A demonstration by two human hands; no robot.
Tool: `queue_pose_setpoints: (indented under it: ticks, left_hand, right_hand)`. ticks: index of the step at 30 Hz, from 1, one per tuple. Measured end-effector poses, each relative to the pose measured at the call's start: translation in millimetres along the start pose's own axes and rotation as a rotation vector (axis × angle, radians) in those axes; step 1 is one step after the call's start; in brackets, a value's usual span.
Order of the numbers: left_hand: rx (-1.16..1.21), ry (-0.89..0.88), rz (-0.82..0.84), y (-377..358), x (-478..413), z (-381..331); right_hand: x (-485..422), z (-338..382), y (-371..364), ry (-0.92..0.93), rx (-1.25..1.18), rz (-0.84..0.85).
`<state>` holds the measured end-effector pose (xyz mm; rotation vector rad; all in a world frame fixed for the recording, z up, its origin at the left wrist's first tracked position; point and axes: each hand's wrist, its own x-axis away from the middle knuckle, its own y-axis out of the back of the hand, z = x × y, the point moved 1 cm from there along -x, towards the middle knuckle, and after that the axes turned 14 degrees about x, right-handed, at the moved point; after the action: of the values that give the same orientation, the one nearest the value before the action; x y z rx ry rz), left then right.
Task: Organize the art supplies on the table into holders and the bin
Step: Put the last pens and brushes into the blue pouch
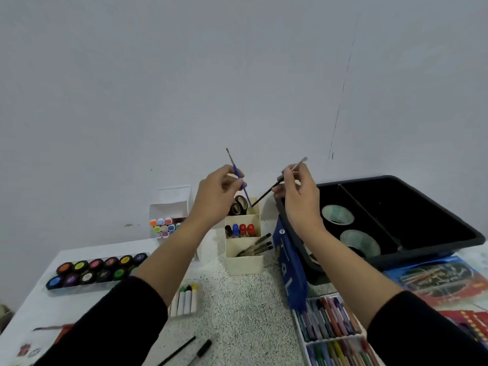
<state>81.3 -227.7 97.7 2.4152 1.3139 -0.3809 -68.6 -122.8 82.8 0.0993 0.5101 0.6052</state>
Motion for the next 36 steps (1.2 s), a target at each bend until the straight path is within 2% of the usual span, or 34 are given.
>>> queue_pose_setpoints:
  ticks: [4, 10, 15, 19, 21, 24, 29, 33, 36]
  left_hand:
    - [-0.113, 0.007, 0.038, -11, -20, 25]
    - [-0.431, 0.052, 0.189, -24, -35, 55]
    - [-0.619, 0.156, 0.320, -30, -39, 60]
    - [-0.721, 0.152, 0.379, -33, -41, 59]
    - [-0.754, 0.143, 0.389, -33, -40, 57]
    - [-0.748, 0.152, 0.385, -30, -37, 54]
    - [-0.576, 0.133, 0.257, -8, -11, 27]
    - [-0.434, 0.097, 0.109, 33, 42, 2]
    - [-0.380, 0.129, 0.076, 66, 91, 2]
  right_hand:
    - [-18, -16, -14, 0.097, 0.177, 0.064]
    - [-23, -44, -33, 0.209, 0.408, 0.218]
    - [-20, -65, -46, 0.187, 0.511, 0.380]
    - [-17, -77, -50, 0.147, 0.551, 0.428]
    - [-15, -77, -47, 0.073, 0.488, 0.432]
    - [-8, -73, -35, -0.030, 0.383, 0.398]
    - [26, -53, -18, -0.016, 0.264, 0.275]
    - [73, -27, -9, 0.108, 0.235, 0.328]
    - [112, -12, -16, 0.212, 0.265, 0.522]
